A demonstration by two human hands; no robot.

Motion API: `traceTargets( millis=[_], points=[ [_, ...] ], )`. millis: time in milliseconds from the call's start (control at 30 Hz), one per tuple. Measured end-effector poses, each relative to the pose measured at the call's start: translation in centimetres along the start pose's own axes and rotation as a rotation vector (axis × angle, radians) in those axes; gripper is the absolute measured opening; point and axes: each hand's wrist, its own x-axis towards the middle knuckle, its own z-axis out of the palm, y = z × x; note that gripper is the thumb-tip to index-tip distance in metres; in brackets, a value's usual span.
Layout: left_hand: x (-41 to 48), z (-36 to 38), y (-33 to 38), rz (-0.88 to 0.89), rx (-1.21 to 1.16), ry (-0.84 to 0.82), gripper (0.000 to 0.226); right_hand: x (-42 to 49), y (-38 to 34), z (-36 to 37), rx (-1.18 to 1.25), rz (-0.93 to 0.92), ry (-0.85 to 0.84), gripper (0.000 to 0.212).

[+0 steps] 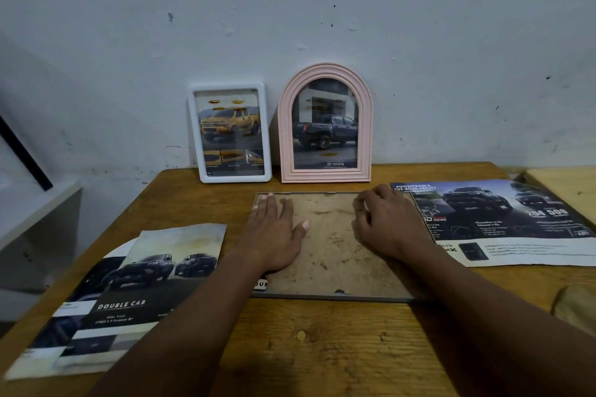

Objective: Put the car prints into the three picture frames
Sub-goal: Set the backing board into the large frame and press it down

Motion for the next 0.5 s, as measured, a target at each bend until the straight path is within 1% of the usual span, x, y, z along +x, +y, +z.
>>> traceTargets(
  millis=[67,133,200,267,333,400,500],
  points=[
    [-0.2,0.2,-0.1,0.019,-0.038,0.049,0.071,-0.1,0.0,-0.1,0.065,0.014,0.030,0.040],
    [-0.5,0.5,-0.1,0.045,-0.098,0.142,0.065,-0.2,0.1,-0.5,0.106,0.070,0.095,0.044],
    [-0.7,0.9,0.0,0.066,-0.131,0.256,0.054,-0.8,0.7,-1.2,0.000,0.167,0.141,0.044],
    [-0.7,1.1,0.2,0.060,-0.132,0.315,0.049,-1.7,1.5,-2.0,-0.168,0.277,0.107,0.048],
    [-0.4,1.0,0.3,0.047,-0.102,0.301,0.050,-2.6,2.1,-2.8,-0.233,0.364,0.078,0.050],
    [-0.2,0.7,0.3,0.036,-0.075,0.262,0.055,-3.2,2.3,-2.9,-0.187,0.389,0.072,0.046],
    [0.1,0.6,0.5,0.020,-0.082,0.207,0.067,-3.2,2.1,-3.2,0.089,0.441,0.109,0.037]
  ],
)
